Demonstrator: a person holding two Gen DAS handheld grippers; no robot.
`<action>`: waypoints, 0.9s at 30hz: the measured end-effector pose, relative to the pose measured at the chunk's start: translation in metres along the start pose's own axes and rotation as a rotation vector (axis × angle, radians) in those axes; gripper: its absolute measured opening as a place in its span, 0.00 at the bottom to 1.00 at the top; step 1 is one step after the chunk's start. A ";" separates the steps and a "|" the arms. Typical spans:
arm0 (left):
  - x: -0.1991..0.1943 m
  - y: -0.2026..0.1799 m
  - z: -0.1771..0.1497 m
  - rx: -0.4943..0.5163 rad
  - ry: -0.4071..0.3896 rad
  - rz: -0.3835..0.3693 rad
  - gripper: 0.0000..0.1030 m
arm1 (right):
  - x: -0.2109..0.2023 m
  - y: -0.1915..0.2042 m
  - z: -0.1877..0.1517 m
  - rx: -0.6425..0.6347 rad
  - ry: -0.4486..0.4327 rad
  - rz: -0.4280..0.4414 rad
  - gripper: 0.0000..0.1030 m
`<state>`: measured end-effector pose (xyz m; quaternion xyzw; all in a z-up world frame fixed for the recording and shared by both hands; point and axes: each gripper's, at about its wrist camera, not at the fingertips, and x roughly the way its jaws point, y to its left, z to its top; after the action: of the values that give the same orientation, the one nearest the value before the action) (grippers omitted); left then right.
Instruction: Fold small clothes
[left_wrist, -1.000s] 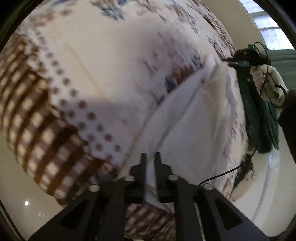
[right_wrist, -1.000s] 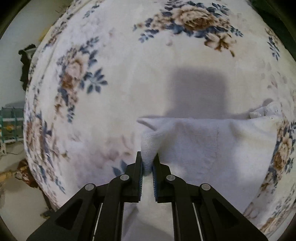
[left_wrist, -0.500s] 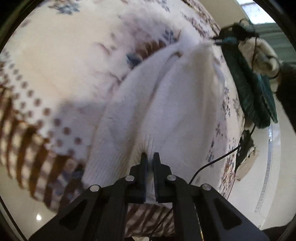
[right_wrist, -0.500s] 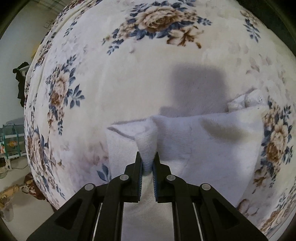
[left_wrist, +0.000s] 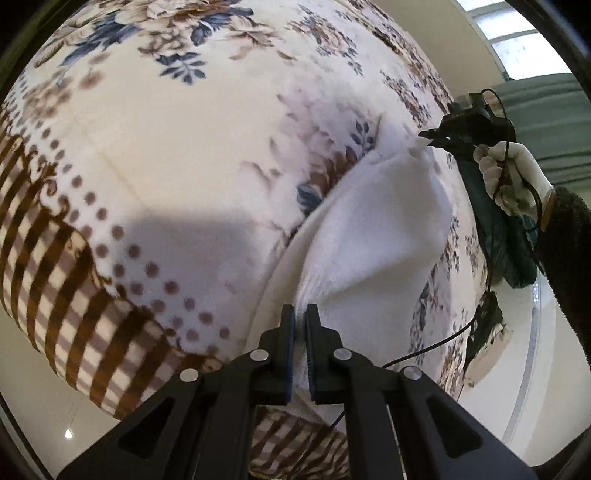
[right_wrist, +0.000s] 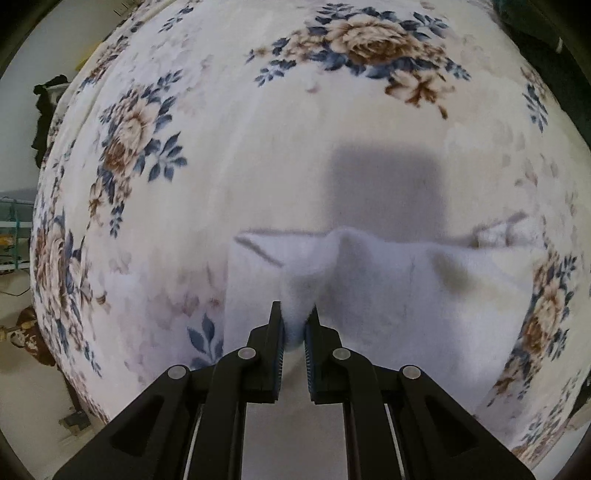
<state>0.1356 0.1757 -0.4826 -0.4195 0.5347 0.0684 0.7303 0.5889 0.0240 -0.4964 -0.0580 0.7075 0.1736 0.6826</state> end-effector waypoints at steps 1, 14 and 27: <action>0.001 0.005 -0.003 0.001 0.012 0.002 0.04 | 0.001 -0.005 -0.003 0.003 -0.007 -0.005 0.10; 0.030 0.040 -0.013 -0.035 0.091 0.032 0.04 | -0.036 -0.032 -0.073 0.064 0.010 0.187 0.45; 0.025 0.025 -0.008 0.032 0.110 0.051 0.04 | 0.078 -0.077 -0.423 0.457 0.346 0.329 0.45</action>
<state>0.1266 0.1772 -0.5170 -0.3972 0.5857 0.0551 0.7044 0.2083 -0.1734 -0.5825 0.1829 0.8336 0.1060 0.5104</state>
